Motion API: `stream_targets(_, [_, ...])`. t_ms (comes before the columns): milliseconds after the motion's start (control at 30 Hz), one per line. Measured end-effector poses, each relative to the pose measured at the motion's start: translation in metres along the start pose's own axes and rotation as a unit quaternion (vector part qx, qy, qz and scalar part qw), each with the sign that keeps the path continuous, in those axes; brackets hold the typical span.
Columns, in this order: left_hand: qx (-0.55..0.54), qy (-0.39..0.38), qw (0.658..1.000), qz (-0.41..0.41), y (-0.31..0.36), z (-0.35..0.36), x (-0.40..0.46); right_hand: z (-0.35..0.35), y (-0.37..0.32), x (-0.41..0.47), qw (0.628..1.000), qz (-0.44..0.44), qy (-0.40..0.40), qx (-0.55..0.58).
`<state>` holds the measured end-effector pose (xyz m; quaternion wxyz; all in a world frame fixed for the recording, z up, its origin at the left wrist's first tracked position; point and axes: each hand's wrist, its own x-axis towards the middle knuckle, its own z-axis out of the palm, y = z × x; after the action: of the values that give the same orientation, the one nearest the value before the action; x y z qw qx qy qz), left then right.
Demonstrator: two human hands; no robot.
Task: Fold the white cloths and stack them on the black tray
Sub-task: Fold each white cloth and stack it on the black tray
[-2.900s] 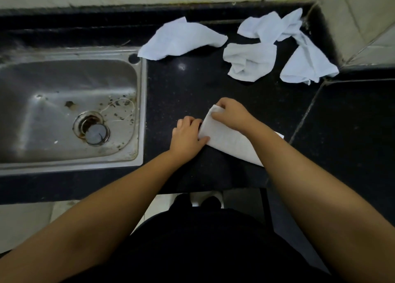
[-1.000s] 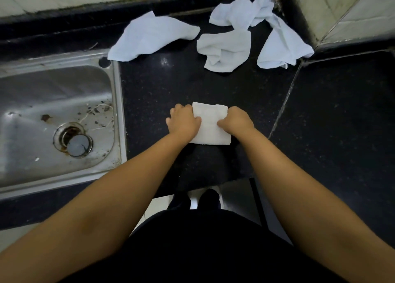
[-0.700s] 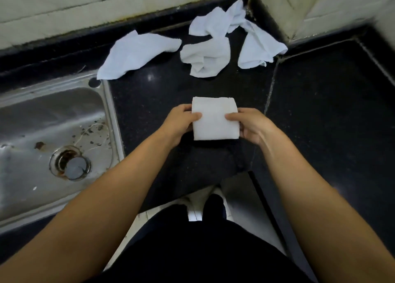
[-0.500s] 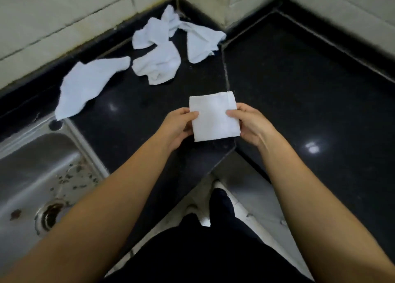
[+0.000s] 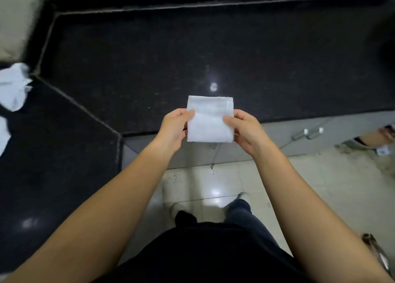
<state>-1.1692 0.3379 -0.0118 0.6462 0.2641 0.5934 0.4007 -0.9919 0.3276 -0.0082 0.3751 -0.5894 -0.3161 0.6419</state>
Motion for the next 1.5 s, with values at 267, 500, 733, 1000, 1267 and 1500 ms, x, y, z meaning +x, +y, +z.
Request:
stream_targets(267, [0.096, -0.149, 0.984, -0.011, -0.045, 0.228, -0.002, -0.218, 0.005, -0.055, 0.985, -0.021, 0.154, 0.077])
stream_targets(500, [0.149, -0.265, 0.951, -0.049, -0.112, 0.448, -0.038, -0.42, 0.016, -0.127, 0.945, -0.026, 0.286, 0.156])
stream_targets(733, [0.201, -0.332, 0.92, -0.059, -0.137, 0.596, -0.041, -0.545, 0.017, -0.141, 0.899, -0.038, 0.368, 0.236])
stream_targets(1000, [0.184, -0.377, 0.907, -0.025, -0.113, 0.777, 0.022, -0.701, -0.059, -0.085, 0.886, -0.089, 0.387, 0.239])
stream_targets(1267, [0.165, -0.389, 0.898, 0.125, -0.006, 0.967, 0.048, -0.857, -0.223, -0.04, 0.878, -0.204, 0.392, 0.183])
stream_targets(1500, [0.075, -0.333, 0.912, 0.226, 0.103, 1.076, 0.089, -0.96, -0.372, 0.031, 0.898, -0.318, 0.294, 0.084])
